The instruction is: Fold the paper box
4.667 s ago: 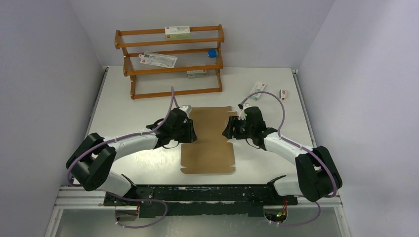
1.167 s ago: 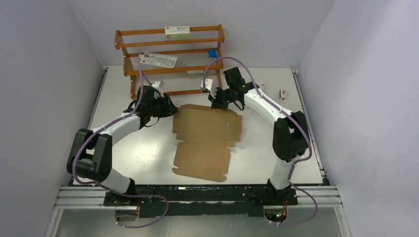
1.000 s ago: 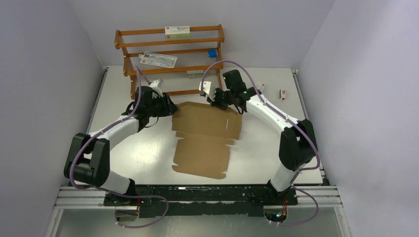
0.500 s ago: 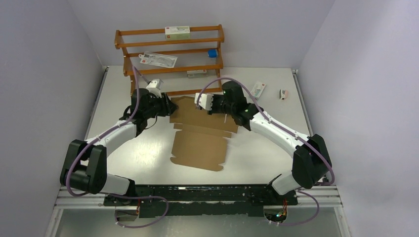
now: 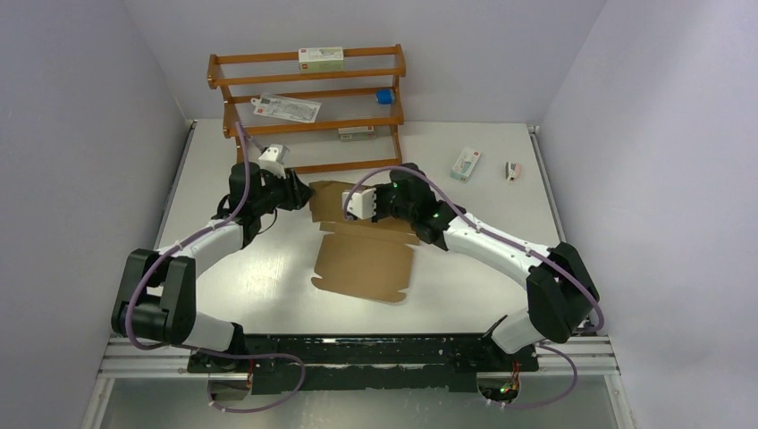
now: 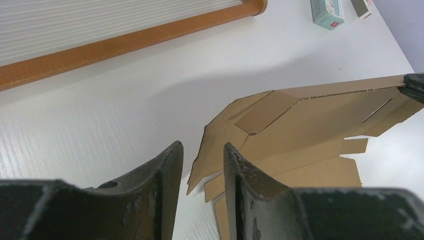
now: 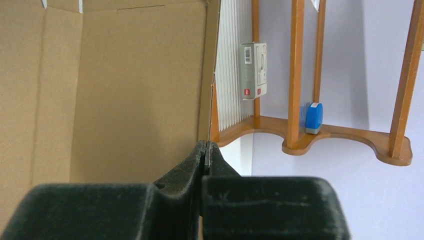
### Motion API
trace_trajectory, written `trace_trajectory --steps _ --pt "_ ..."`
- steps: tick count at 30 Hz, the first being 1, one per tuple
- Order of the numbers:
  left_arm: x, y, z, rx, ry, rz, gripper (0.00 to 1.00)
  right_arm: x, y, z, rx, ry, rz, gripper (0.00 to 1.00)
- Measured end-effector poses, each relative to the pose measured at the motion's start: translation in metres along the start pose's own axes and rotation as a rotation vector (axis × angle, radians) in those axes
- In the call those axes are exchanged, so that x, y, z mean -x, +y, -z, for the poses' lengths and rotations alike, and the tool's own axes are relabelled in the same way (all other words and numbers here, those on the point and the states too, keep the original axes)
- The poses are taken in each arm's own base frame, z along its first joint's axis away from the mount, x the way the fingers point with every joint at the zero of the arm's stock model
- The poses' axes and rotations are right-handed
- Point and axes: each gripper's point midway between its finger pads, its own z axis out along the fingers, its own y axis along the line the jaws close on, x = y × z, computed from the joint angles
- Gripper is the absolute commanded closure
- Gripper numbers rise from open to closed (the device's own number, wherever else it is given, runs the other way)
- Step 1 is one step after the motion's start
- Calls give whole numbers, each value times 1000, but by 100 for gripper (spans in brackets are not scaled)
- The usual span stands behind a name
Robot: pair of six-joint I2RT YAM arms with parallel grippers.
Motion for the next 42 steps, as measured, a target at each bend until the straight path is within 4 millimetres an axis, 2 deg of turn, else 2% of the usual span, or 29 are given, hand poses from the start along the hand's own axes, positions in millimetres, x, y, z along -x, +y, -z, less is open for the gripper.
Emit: trace_trajectory --steps 5,15,18,22,29,37,42 --pt "-1 2 1 -21 -8 -23 60 -1 12 -1 -14 44 54 100" --pt "-27 5 -2 -55 55 -70 63 2 33 2 -18 87 102 100" --pt "-37 5 -5 -79 85 -74 67 2 35 3 -24 95 105 100" --pt "-47 3 -10 -115 119 -68 78 2 35 7 -37 102 105 100" --pt "-43 -13 -3 -196 97 -84 94 1 33 12 -54 116 110 100" --pt "-45 -32 5 -243 72 -107 95 1 30 14 -79 142 122 100" --pt "-53 -45 6 -230 75 -131 95 2 39 15 -83 166 145 100"
